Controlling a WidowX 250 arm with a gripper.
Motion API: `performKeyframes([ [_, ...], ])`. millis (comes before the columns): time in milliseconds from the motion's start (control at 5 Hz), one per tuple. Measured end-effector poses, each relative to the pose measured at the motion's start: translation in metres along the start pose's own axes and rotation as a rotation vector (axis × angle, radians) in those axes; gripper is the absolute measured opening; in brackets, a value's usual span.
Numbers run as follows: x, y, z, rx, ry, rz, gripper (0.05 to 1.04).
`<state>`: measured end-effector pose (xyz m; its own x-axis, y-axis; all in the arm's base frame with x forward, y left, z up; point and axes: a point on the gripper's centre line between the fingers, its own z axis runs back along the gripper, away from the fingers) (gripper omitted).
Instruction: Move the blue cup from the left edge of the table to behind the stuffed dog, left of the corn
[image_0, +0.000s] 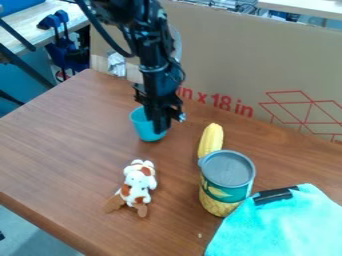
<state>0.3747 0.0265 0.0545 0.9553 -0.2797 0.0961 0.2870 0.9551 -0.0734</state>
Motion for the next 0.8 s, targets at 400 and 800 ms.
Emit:
performKeyframes([
  [400,-0.008,0.006,-0.006,0.024,0.029,0.041,0.123],
  [800,-0.032,0.004,0.042,0.022,-0.223,0.197,0.618],
])
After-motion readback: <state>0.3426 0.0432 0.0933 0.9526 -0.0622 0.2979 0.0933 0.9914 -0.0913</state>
